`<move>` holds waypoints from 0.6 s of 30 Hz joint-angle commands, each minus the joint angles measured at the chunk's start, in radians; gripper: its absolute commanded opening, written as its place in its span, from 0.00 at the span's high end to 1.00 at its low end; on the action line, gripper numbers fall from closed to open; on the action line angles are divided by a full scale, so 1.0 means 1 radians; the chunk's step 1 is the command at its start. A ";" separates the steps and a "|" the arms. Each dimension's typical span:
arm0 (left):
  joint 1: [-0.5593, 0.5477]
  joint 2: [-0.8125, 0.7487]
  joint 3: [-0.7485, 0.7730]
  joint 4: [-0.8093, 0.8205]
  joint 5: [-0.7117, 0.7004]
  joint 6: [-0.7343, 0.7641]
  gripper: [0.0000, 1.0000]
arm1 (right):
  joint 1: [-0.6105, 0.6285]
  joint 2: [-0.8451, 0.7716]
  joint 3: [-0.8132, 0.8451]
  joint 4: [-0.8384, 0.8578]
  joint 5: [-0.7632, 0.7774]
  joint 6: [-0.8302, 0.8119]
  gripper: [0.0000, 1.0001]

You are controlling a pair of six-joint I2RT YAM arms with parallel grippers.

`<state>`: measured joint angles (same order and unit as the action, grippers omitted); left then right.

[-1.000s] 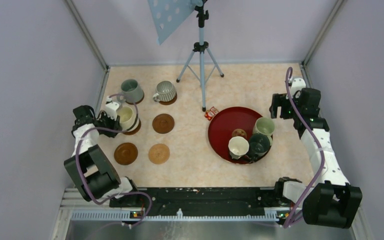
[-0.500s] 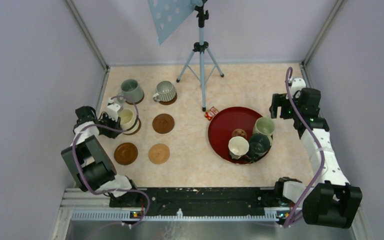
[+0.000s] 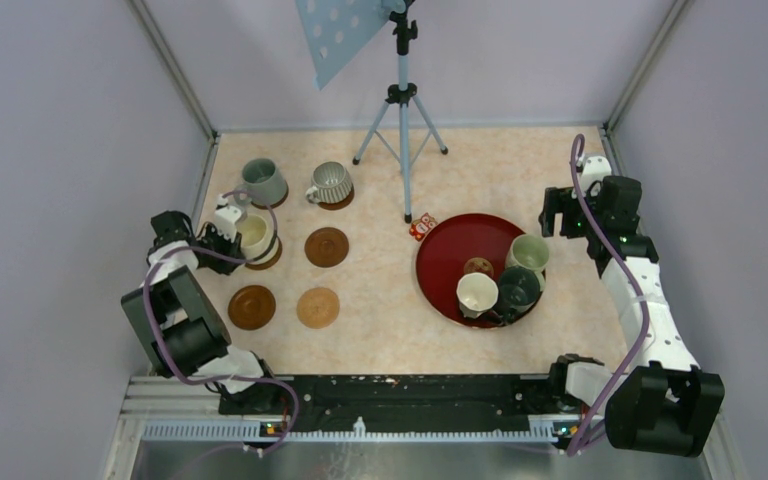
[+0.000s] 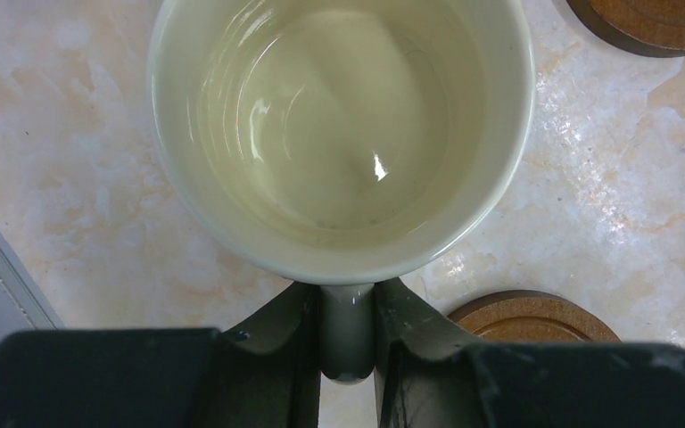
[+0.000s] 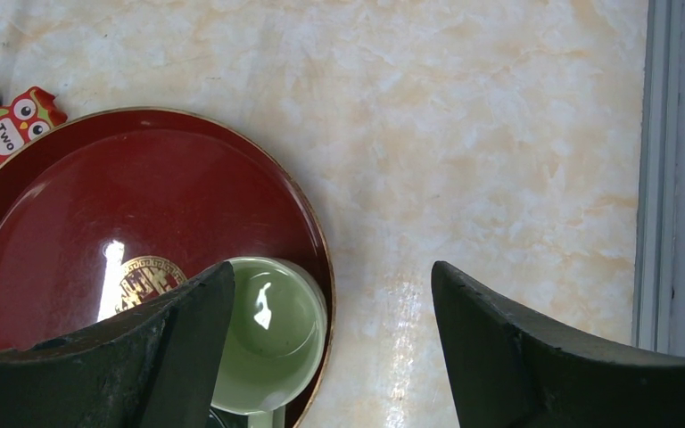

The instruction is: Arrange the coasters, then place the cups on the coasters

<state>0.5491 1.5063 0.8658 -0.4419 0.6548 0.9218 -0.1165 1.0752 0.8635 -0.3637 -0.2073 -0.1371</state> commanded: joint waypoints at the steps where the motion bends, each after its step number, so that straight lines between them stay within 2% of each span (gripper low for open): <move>1: 0.006 0.010 0.032 0.000 0.011 0.029 0.68 | -0.008 0.002 0.002 0.017 -0.007 -0.010 0.20; 10: 0.018 0.006 0.071 -0.051 0.006 0.029 0.48 | -0.009 -0.001 0.002 0.016 -0.008 -0.010 0.20; 18: 0.032 -0.062 0.141 -0.188 0.022 0.062 0.12 | -0.008 -0.004 0.003 0.011 -0.020 -0.010 0.20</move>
<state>0.5724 1.5093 0.9451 -0.5415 0.6464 0.9562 -0.1165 1.0752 0.8635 -0.3641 -0.2085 -0.1379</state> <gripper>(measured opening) 0.804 0.799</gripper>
